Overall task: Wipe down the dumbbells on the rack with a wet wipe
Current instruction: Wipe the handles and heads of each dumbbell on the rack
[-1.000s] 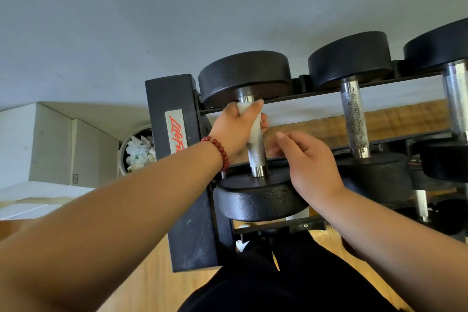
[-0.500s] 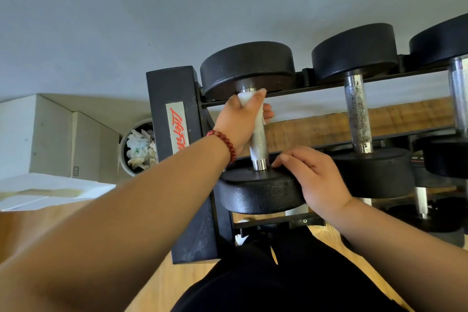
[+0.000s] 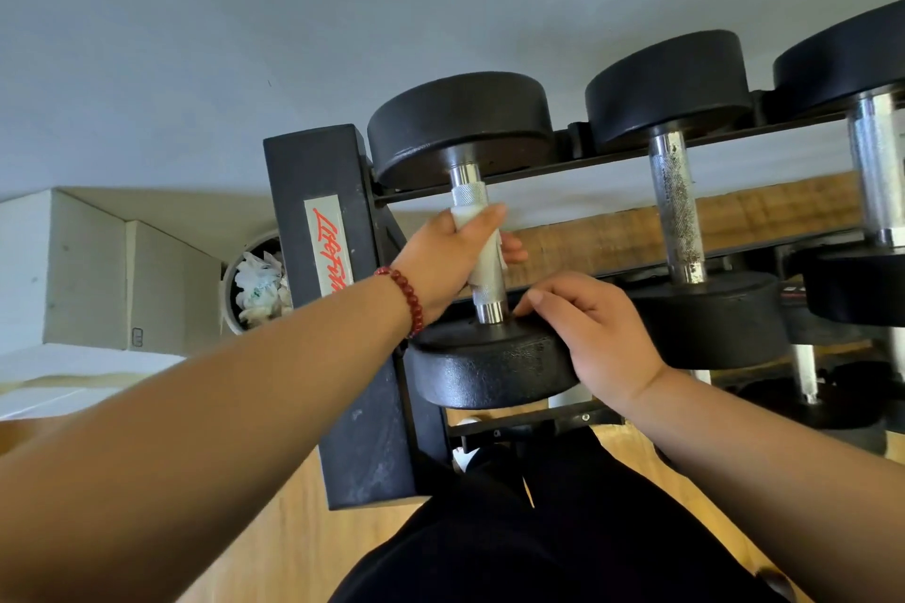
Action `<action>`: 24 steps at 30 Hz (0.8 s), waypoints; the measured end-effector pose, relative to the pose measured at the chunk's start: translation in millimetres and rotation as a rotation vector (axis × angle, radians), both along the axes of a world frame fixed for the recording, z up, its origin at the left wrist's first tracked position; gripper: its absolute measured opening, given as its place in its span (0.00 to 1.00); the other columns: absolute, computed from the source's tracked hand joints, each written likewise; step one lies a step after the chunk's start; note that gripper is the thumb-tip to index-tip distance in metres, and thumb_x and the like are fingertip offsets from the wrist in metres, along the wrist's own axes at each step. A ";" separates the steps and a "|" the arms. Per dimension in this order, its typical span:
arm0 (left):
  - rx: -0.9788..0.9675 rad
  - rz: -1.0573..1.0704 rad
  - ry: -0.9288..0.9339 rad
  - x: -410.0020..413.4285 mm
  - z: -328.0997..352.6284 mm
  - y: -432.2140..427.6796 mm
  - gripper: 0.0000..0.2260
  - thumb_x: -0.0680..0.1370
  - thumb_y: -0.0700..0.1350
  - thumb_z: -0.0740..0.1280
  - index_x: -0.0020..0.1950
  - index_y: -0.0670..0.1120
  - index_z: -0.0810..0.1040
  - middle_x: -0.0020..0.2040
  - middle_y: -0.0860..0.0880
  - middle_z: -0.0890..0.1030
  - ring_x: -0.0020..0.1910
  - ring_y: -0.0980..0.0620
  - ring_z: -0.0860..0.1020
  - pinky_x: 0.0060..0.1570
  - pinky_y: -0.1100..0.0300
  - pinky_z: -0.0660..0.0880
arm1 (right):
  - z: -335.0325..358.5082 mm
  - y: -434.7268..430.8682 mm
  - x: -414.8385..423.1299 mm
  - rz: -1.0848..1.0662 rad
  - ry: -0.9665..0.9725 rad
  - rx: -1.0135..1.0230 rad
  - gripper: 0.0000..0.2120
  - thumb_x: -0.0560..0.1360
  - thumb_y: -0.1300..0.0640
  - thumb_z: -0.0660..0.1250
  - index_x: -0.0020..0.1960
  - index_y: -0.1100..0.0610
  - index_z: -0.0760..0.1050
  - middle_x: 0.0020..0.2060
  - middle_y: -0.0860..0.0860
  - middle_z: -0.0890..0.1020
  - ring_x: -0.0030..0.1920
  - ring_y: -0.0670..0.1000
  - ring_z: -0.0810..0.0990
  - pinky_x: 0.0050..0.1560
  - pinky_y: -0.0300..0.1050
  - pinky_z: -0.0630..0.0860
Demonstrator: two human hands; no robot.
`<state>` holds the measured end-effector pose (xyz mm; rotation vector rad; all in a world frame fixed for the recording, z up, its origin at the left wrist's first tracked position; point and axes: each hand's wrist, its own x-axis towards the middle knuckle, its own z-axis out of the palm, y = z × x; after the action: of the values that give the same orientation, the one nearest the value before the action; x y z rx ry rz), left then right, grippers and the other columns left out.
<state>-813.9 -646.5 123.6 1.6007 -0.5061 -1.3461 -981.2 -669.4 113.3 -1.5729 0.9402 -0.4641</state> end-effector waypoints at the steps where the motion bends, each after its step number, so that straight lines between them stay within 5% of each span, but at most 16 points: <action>1: 0.028 -0.111 -0.046 -1.3 -1.9 8.4 0.11 0.81 0.50 0.64 0.50 0.43 0.78 0.41 0.50 0.85 0.42 0.54 0.83 0.46 0.60 0.79 | 0.0 -0.1 0.0 0.001 -0.004 -0.001 0.11 0.72 0.51 0.64 0.37 0.55 0.82 0.37 0.46 0.82 0.42 0.40 0.79 0.46 0.30 0.70; 4: 0.117 -0.371 -0.197 7.9 -6.9 21.9 0.10 0.79 0.53 0.66 0.50 0.47 0.80 0.47 0.49 0.84 0.47 0.54 0.82 0.54 0.59 0.77 | -0.4 0.0 -0.9 -0.001 -0.008 0.005 0.11 0.72 0.51 0.64 0.37 0.55 0.82 0.38 0.48 0.82 0.41 0.41 0.79 0.45 0.30 0.71; 10: 0.052 -0.138 0.115 -2.1 -6.2 13.3 0.10 0.80 0.48 0.63 0.55 0.43 0.76 0.52 0.46 0.84 0.53 0.51 0.82 0.59 0.55 0.77 | -2.7 -0.2 -1.5 0.007 -0.025 -0.013 0.12 0.73 0.53 0.64 0.39 0.59 0.82 0.35 0.47 0.82 0.41 0.41 0.79 0.45 0.29 0.70; 15: 0.202 -0.532 -0.268 12.0 0.7 27.1 0.07 0.77 0.55 0.68 0.49 0.52 0.78 0.48 0.52 0.83 0.49 0.56 0.81 0.51 0.64 0.76 | -1.5 -0.5 -2.2 0.009 0.006 -0.003 0.14 0.72 0.50 0.63 0.39 0.58 0.82 0.37 0.51 0.82 0.42 0.45 0.79 0.44 0.33 0.71; 20: 0.202 -0.415 -0.213 4.0 -1.8 22.1 0.10 0.75 0.56 0.70 0.49 0.51 0.79 0.46 0.52 0.84 0.49 0.56 0.81 0.50 0.64 0.75 | -1.1 -0.5 -2.3 0.006 -0.001 -0.017 0.14 0.73 0.50 0.63 0.38 0.57 0.82 0.37 0.49 0.81 0.41 0.45 0.78 0.44 0.34 0.71; 24: 0.242 -0.614 -0.305 10.0 3.2 27.2 0.07 0.75 0.54 0.70 0.49 0.53 0.77 0.42 0.58 0.83 0.45 0.61 0.80 0.46 0.68 0.74 | 1.2 -0.2 -3.2 0.024 -0.002 -0.010 0.13 0.77 0.56 0.65 0.39 0.62 0.81 0.37 0.54 0.80 0.41 0.47 0.77 0.41 0.34 0.70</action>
<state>-804.0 -619.3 126.9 1.9542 -1.1248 -1.6590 -984.4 -669.7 114.5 -1.5910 0.9184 -0.4541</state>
